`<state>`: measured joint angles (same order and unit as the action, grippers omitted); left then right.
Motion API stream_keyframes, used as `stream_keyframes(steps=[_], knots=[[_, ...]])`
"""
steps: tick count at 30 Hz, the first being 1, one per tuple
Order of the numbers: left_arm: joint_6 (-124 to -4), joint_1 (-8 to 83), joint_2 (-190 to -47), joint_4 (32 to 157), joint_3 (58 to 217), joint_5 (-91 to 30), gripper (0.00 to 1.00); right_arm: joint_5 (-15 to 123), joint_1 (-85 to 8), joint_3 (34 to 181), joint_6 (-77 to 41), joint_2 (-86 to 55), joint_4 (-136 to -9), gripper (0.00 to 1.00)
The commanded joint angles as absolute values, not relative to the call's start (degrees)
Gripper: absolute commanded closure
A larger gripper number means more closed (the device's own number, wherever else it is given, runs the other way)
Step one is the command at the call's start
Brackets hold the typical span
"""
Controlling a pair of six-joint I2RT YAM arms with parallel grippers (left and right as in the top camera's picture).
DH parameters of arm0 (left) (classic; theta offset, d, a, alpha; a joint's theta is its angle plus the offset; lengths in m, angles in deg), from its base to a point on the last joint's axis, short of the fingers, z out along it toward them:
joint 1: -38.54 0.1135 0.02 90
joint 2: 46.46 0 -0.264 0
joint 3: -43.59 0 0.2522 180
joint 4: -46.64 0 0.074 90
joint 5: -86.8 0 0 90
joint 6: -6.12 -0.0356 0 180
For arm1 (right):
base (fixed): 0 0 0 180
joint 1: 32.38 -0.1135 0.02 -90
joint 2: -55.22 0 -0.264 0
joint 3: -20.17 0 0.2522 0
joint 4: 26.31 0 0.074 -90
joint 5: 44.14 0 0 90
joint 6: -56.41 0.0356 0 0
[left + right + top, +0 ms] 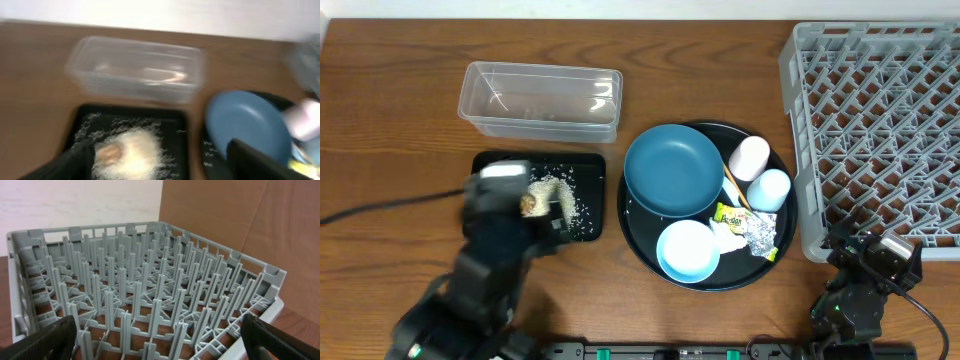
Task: Sort waste into correct bins and load items into the dishwasher rack
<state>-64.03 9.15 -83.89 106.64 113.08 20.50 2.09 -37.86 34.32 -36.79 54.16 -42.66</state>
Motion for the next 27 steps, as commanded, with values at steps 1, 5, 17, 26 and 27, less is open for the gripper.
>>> stream_keyframes(steps=[1, 5, 17, 26, 27], knots=[[-55.5, 13.3, -82.6, 109.2, 113.2, 26.2, 0.08, 1.5, -38.0, 34.3, -37.1, 54.3, -43.0, 0.01], [-54.9, 17.7, -83.4, 111.6, 113.2, 20.4, 0.08, 1.5, -38.0, 34.3, -37.1, 54.3, -43.0, 0.01], [-65.1, 32.9, -98.8, 112.2, 115.5, -4.4, 0.02, 1.5, -38.0, 34.3, -37.1, 54.3, -43.0, 0.01], [-67.6, 51.7, -106.3, 113.6, 116.4, -13.9, 0.02, 1.5, -38.0, 34.3, -37.1, 54.3, -43.0, 0.01], [-67.6, 53.2, -106.3, 113.9, 116.4, -13.4, 0.02, 1.5, -38.0, 34.3, -37.1, 54.3, -43.0, 0.01]])
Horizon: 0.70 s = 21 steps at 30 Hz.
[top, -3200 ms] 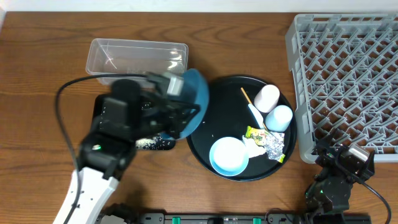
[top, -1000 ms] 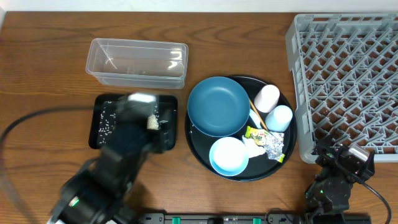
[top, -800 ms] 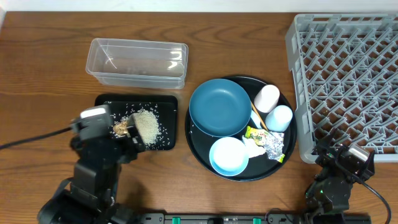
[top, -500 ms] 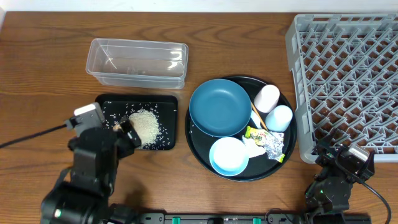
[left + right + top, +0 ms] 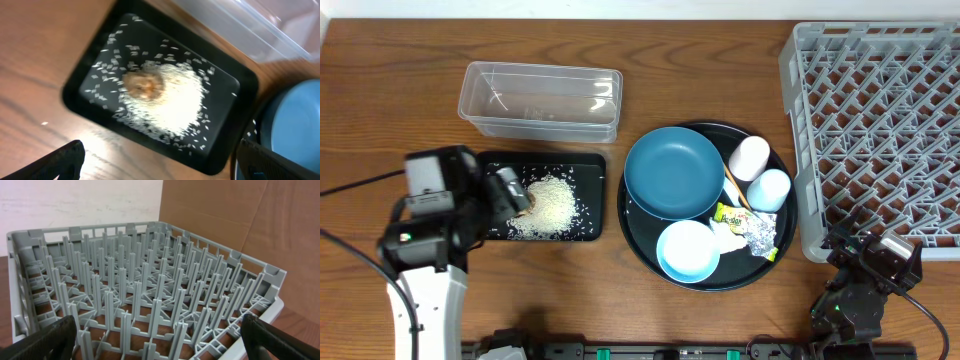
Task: Sort waste into correct bins and load items into the dishwasher rack
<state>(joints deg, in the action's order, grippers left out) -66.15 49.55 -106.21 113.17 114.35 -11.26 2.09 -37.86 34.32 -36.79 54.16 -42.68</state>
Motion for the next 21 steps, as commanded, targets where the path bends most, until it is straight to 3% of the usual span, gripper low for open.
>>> stream_keyframes(steps=[1, 6, 21], knots=[[-67.6, 54.8, -106.3, 114.4, 116.4, -12.3, 0.02, 1.5, -38.0, 34.3, -37.1, 54.3, -43.0, 0.01], [-67.5, 58.9, -106.3, 116.3, 116.4, -11.7, 0.02, 1.5, -38.0, 34.3, -37.1, 54.3, -43.0, 0.01], [-67.5, 59.1, -106.3, 116.5, 116.4, -11.7, 0.02, 1.5, -38.0, 34.3, -37.1, 54.3, -43.0, 0.01]])
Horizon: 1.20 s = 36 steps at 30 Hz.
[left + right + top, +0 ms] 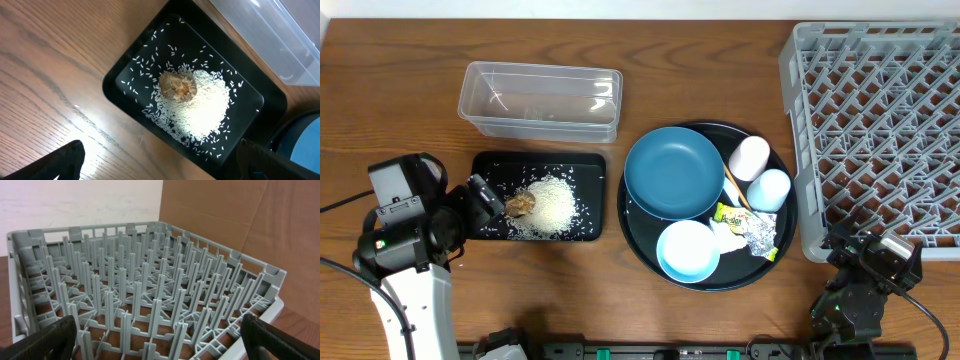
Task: Sort waste into correct bins and load items into the dishwasher rack
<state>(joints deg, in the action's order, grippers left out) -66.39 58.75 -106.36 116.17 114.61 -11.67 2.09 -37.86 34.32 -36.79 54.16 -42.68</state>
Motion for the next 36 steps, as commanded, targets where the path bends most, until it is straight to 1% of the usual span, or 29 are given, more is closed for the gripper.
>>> stream_keyframes(steps=[1, 3, 6, 7, 9, 11, 13, 17, 21, 24, 30, 32, 36], knots=[[-67.5, 59.1, -106.3, 116.5, 116.4, -11.7, 0.02, 1.8, -38.0, 34.3, -36.7, 54.3, -43.0, 0.01], [-67.5, 59.1, -106.3, 116.5, 116.4, -11.7, 0.02, 6.7, -38.0, 34.3, -31.7, 54.3, -42.7, 0.01], [-67.5, 59.1, -106.3, 116.5, 116.4, -11.7, 0.02, 21.5, -38.0, 34.3, -15.1, 54.3, -42.2, 0.01], [-67.5, 59.1, -106.3, 116.5, 116.4, -11.7, 0.02, 30.4, -38.0, 34.3, -6.6, 54.3, -42.4, 0.01], [-67.5, 59.1, -106.3, 116.5, 116.4, -11.7, 0.02, 48.0, -38.0, 34.3, 6.0, 54.3, -43.4, 0.01], [-67.5, 59.1, -106.3, 116.5, 116.4, -11.7, 0.02, 63.1, -38.1, 34.3, 13.6, 54.1, -43.0, 0.01], [-67.5, 59.1, -106.3, 116.5, 116.4, -11.7, 0.02, 71.4, -38.1, 34.3, 14.4, 54.1, -42.6, 0.01], [-67.5, 59.1, -106.3, 116.5, 116.4, -11.7, 0.02, 79.3, -38.1, 34.3, 14.6, 54.1, -40.6, 0.01], [-67.5, 59.1, -106.3, 116.5, 116.4, -11.7, 0.02, 85.2, -38.1, 34.3, 14.6, 54.1, -34.3, 0.01], [-67.5, 59.1, -106.3, 116.5, 116.4, -11.7, 0.02, 85.7, -38.1, 34.8, 14.9, 54.1, -31.2, 0.01], [-67.5, 59.1, -106.3, 116.5, 116.4, -11.7, 0.02, 84.7, -38.1, 40.5, 14.6, 52.0, -31.4, 0.01], [-67.5, 59.1, -106.3, 116.5, 116.4, -11.7, 0.02, 84.5, -38.1, 44.6, 11.7, 49.0, -33.0, 0.01], [-67.5, 59.1, -106.3, 116.5, 116.4, -11.7, 0.02, 82.9, -38.1, 56.4, 3.1, 39.3, -41.6, 0.01]])
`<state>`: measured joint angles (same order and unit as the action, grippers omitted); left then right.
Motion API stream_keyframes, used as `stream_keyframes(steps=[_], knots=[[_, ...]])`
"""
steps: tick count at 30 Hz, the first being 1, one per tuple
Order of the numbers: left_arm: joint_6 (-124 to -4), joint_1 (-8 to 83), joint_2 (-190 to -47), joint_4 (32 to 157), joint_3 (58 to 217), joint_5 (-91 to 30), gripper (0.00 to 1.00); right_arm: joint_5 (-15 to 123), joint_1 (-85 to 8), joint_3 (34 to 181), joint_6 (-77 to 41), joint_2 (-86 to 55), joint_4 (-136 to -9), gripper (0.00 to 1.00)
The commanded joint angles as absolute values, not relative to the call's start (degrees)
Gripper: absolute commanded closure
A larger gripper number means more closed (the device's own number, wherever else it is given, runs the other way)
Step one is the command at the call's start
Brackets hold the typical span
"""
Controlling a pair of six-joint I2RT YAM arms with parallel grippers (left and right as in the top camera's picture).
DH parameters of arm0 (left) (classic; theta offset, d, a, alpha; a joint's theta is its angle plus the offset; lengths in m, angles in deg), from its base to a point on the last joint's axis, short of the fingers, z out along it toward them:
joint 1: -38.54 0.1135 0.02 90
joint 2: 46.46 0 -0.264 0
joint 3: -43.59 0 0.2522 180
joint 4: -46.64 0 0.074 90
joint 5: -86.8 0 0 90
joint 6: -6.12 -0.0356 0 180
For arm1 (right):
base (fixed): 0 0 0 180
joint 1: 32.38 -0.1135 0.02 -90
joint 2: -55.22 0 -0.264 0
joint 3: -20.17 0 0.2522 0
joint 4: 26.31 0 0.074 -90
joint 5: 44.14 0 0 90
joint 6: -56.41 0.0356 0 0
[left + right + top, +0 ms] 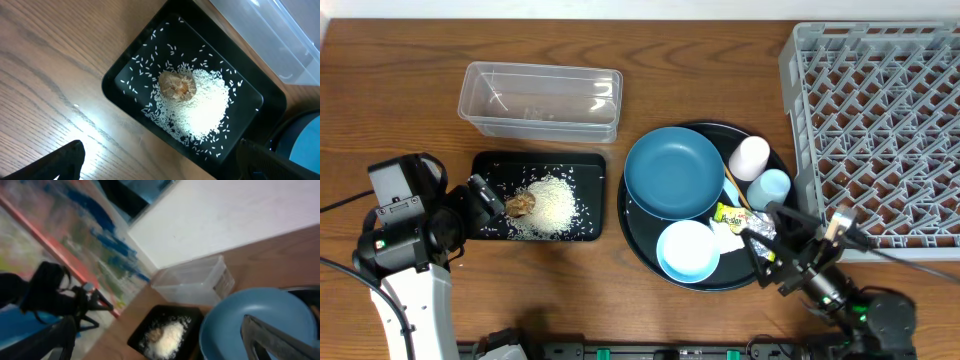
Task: Sort waste into correct bins and load items into the dishwasher rack
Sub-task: 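Move the right gripper left over the teal plate on the round tray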
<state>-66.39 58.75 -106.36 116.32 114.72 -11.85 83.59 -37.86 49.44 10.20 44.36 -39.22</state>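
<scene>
A black rectangular tray [582, 170] holds scattered rice [200, 107] and a brown lump [177, 86]. My left gripper [483, 196] hangs open at the tray's left end, nothing between its fingers. A round black tray [642, 236] carries a blue plate [673, 170], a pale bowl [687, 250], a white cup [750, 157], a light blue cup [773, 187], chopsticks [734, 186] and crumpled wrappers [744, 229]. My right gripper [758, 223] is open over the wrappers. The blue plate [260, 320] and rice tray [165, 332] show in the right wrist view.
A clear plastic container [540, 100] stands behind the rice tray. The grey dishwasher rack [880, 130] fills the right side, its front left corner close to my right arm. Bare wooden table [380, 110] lies at the left.
My right arm has moved from the rack's front right corner to the round tray's right front, its camera now facing left across the table. The left arm has not moved.
My left gripper was above the rice tray, then off the tray's left end, where it has stayed open. My right gripper rested facing the rack at every earlier moment and now stands open over the wrappers on the round tray.
</scene>
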Motion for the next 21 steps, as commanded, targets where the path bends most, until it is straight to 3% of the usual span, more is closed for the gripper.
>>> stream_keyframes(steps=[1, 5, 9, 17, 21], knots=[[-67.5, 59.1, -106.3, 116.5, 116.4, -11.7, 0.02, 82.5, -38.1, 60.0, 0.6, 36.1, -44.4, 0.01], [-67.5, 59.1, -106.3, 116.5, 116.4, -11.7, 0.02, 79.0, -40.2, 74.5, -7.6, 23.1, -54.7, 0.01], [-67.5, 59.1, -106.3, 116.5, 116.4, -11.7, 0.02, 66.4, -47.9, 89.1, -13.0, 10.2, -67.2, 0.01], [-67.5, 59.1, -106.3, 116.5, 116.4, -11.7, 0.02, 31.6, -69.6, 108.9, -8.0, -15.0, -88.0, 0.01], [-67.5, 59.1, -106.3, 116.5, 116.4, -11.7, 0.02, 30.6, -71.0, 116.0, -7.3, -28.4, -97.3, 0.01]])
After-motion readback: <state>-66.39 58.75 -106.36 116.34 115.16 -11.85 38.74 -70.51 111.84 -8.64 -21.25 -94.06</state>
